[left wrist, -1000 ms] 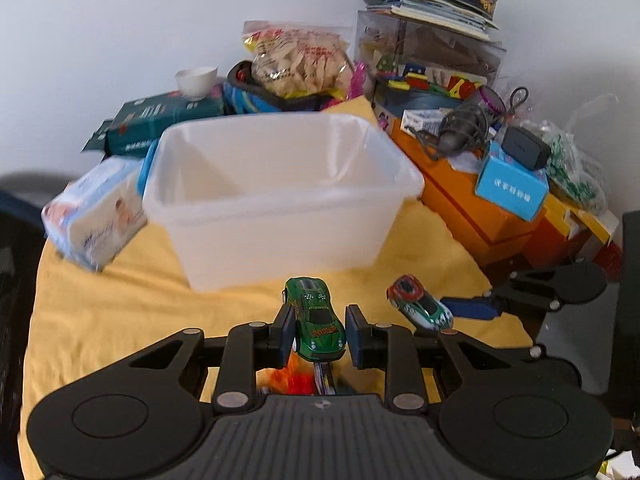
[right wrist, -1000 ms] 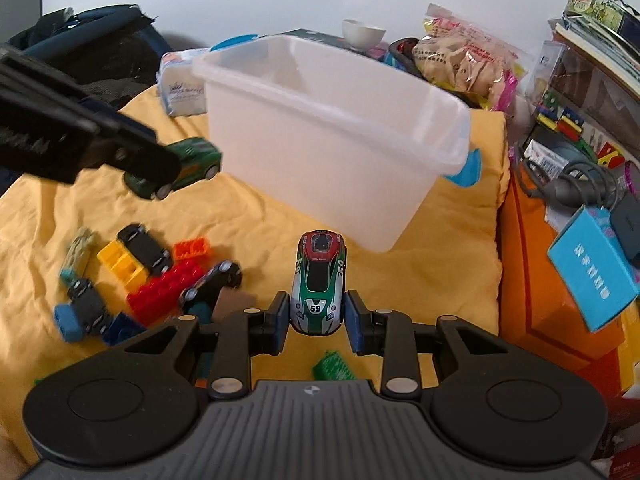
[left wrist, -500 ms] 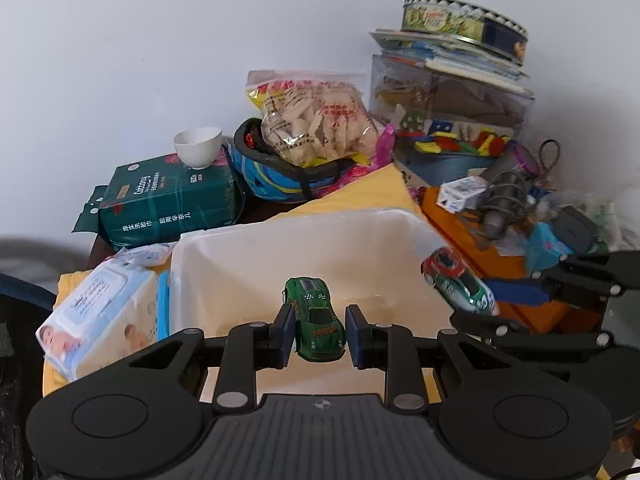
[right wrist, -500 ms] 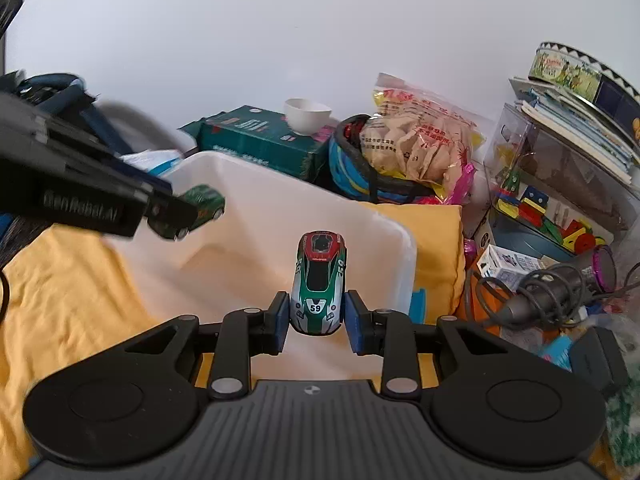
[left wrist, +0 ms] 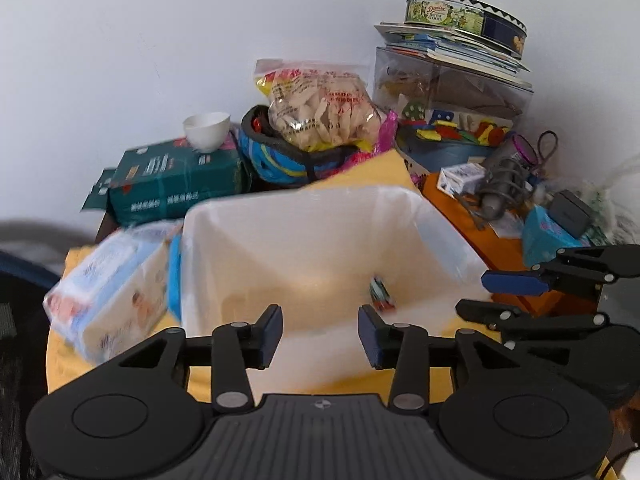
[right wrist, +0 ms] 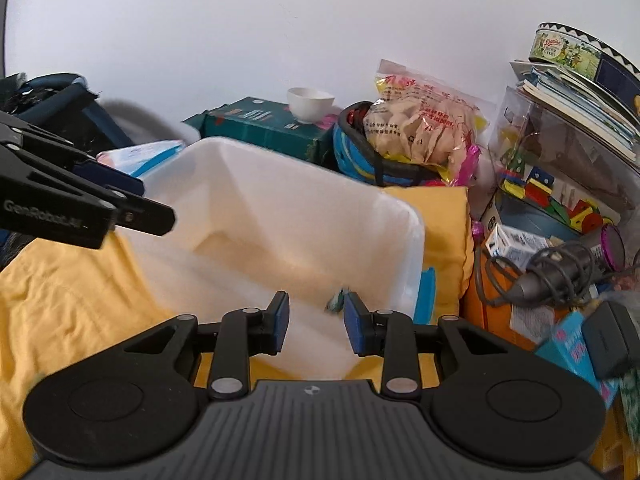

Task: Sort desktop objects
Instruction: 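Grasp the white-green car with the left tool while the right tool grasps a silver car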

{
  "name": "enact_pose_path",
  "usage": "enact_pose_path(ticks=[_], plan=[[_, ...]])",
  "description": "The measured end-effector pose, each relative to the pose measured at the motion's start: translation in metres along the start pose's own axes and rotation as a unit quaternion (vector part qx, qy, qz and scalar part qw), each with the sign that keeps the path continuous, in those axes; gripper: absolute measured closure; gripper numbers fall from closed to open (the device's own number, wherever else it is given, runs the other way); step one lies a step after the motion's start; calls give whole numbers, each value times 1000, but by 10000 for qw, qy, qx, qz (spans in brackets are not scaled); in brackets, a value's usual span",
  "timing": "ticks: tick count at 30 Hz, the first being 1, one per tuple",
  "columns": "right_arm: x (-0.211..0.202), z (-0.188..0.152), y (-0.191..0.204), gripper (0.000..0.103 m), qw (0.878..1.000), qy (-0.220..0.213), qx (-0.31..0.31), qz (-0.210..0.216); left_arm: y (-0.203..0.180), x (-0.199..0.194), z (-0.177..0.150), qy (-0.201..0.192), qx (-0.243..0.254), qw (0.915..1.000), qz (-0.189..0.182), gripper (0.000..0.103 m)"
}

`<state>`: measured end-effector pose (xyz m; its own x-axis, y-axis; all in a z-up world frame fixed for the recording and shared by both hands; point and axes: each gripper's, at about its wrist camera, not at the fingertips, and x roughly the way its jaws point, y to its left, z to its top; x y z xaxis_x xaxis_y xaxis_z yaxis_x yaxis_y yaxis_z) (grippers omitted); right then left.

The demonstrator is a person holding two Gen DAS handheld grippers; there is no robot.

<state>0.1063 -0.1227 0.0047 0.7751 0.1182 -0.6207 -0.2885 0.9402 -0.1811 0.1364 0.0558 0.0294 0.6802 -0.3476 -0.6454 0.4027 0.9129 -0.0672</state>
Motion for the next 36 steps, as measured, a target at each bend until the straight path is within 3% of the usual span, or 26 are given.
enact_pose_path(ticks=[4, 11, 17, 20, 28, 31, 34, 36], plan=[[-15, -24, 6, 69, 9995, 130, -115, 249, -6, -13, -38, 228, -35, 9997, 125, 43], [-26, -79, 33, 69, 9926, 587, -422, 974, -25, -19, -112, 970, -95, 9948, 290, 43], [-24, -111, 60, 74, 9792, 977, -577, 1681, -29, -28, -154, 1391, -401, 9890, 308, 43], [-23, -119, 75, 80, 9769, 976, -866, 1694, -27, -36, -168, 1461, -464, 9874, 403, 43], [-36, -122, 98, 81, 9725, 762, -1228, 1824, -18, -42, -195, 1758, -862, 9804, 204, 45], [-37, -123, 100, 80, 9743, 762, -1183, 1757, -17, -25, -201, 1853, -823, 9786, 359, 46], [-37, -125, 97, 80, 9763, 831, -1088, 1675, -16, -16, -201, 1830, -725, 9791, 516, 69], [-39, -126, 94, 80, 9776, 835, -1051, 1618, -11, -21, -200, 1816, -740, 9792, 525, 69]])
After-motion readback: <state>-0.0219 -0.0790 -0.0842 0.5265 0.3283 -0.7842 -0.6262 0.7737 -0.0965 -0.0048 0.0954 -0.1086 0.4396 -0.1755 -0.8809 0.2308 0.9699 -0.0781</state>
